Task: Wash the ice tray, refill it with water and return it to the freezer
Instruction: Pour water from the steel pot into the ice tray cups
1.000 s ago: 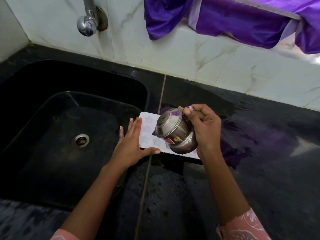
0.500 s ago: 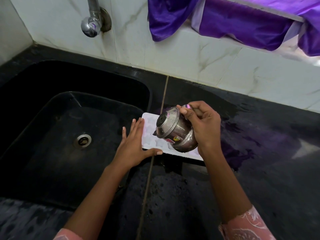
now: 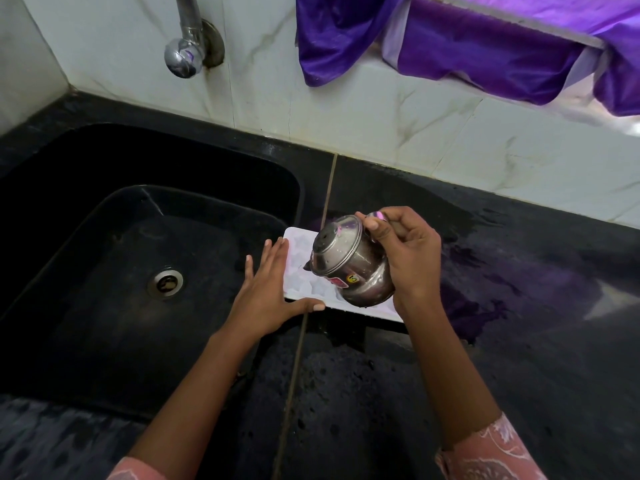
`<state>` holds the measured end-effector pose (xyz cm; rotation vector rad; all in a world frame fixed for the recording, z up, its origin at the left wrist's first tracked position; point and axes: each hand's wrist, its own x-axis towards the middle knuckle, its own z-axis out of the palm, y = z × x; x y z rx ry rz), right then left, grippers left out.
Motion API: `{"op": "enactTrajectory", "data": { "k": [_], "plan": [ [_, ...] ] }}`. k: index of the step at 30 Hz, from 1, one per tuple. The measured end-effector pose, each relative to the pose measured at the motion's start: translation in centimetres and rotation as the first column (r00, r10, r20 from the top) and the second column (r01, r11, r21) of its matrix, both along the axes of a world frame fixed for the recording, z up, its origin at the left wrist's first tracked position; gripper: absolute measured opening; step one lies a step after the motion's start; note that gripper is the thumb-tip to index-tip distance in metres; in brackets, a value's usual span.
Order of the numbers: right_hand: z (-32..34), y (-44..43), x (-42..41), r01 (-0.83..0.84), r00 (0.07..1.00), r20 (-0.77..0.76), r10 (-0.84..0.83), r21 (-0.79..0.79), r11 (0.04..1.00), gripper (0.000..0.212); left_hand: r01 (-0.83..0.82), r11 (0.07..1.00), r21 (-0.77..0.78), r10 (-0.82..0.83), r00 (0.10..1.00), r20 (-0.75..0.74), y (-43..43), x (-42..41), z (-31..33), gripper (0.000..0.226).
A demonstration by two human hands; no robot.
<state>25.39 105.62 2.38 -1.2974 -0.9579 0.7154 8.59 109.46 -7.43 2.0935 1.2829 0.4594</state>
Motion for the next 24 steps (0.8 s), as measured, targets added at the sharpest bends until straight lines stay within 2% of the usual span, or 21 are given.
{"op": "enactTrajectory", "data": {
  "k": [6,9,11,14,15,17,20,22,24],
  "plan": [
    [-1.1,-0.3,0.3,0.033,0.978,-0.206,-0.029,0.016,0.999,0.014,-0.007,1.000,-0.004,0.007,1.000,-0.012,-0.2,0.0,0.3,0.116],
    [-1.8,-0.5,0.3,0.036,0.954,-0.299,-0.020,0.050,0.998,0.009,-0.005,1.000,-0.024,0.005,0.999,-0.035,-0.1,0.0,0.6,0.117],
    [-2.1,-0.6,0.3,0.051,0.929,-0.369,-0.023,0.066,0.997,0.015,-0.001,0.999,-0.036,-0.003,0.996,-0.093,0.0,0.0,1.0,0.118],
    [-2.6,-0.7,0.5,0.073,0.900,-0.435,-0.025,0.094,0.993,0.018,0.021,1.000,-0.013,-0.022,0.991,-0.134,0.1,0.1,1.7,0.131],
    [-2.7,-0.7,0.6,0.079,0.893,-0.449,-0.025,0.102,0.992,0.019,0.028,1.000,0.002,-0.027,0.996,-0.081,0.2,0.1,1.9,0.135],
    [-3.1,-0.7,0.8,0.086,0.894,-0.447,-0.027,0.111,0.990,0.029,0.041,0.999,0.013,-0.042,0.992,0.119,0.3,0.3,2.2,0.132],
    [-3.5,-0.5,1.1,0.091,0.890,-0.455,-0.020,0.136,0.986,0.038,0.079,0.996,-0.048,-0.055,0.923,0.380,-0.3,1.2,3.8,0.095],
    [-3.5,-0.3,1.1,0.078,0.880,-0.474,0.006,0.157,0.985,0.034,0.066,0.991,-0.114,-0.008,0.893,0.451,-0.6,1.9,4.7,0.074],
    [-3.4,-0.1,1.0,0.059,0.872,-0.488,0.034,0.175,0.983,0.033,0.018,0.990,-0.138,0.052,0.873,0.486,-0.5,2.6,5.0,0.066]
  ]
}}
